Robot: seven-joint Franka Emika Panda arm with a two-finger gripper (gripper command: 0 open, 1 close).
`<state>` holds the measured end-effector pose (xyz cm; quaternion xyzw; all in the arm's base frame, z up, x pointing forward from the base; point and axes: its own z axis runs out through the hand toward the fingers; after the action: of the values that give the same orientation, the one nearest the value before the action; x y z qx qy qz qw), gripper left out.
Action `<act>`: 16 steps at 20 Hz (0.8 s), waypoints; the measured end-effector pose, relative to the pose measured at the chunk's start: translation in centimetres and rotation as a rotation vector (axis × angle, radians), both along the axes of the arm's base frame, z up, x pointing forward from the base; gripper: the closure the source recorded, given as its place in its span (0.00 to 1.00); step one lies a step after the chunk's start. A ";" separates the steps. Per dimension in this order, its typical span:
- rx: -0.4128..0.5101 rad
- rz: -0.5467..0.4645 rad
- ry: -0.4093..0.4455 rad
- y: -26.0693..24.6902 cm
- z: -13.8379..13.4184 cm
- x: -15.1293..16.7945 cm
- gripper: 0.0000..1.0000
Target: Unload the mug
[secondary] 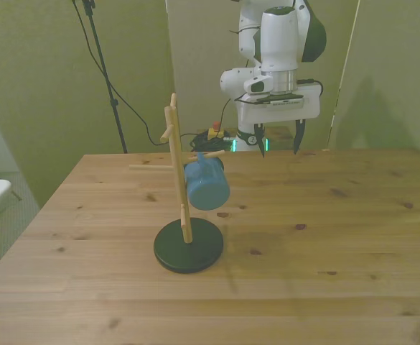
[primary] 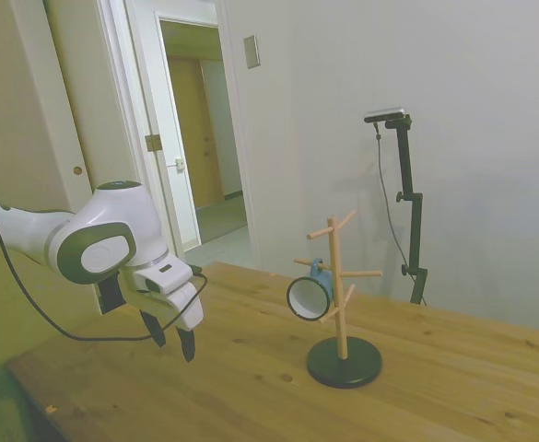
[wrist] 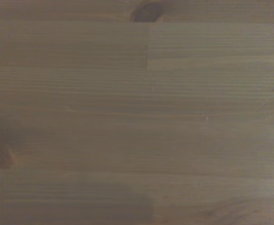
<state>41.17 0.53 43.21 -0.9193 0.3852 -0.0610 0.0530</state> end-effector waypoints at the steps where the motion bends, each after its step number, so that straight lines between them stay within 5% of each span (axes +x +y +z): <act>1: -0.003 0.002 0.001 0.0 0.0 0.0 0.00; 6: -0.030 -0.012 -0.084 -1.3 0.0 0.2 0.00; 16: -0.088 -0.064 -0.414 -6.1 1.7 -0.1 0.00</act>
<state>41.06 -5.59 44.95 -0.8759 0.3921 -0.2668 0.0889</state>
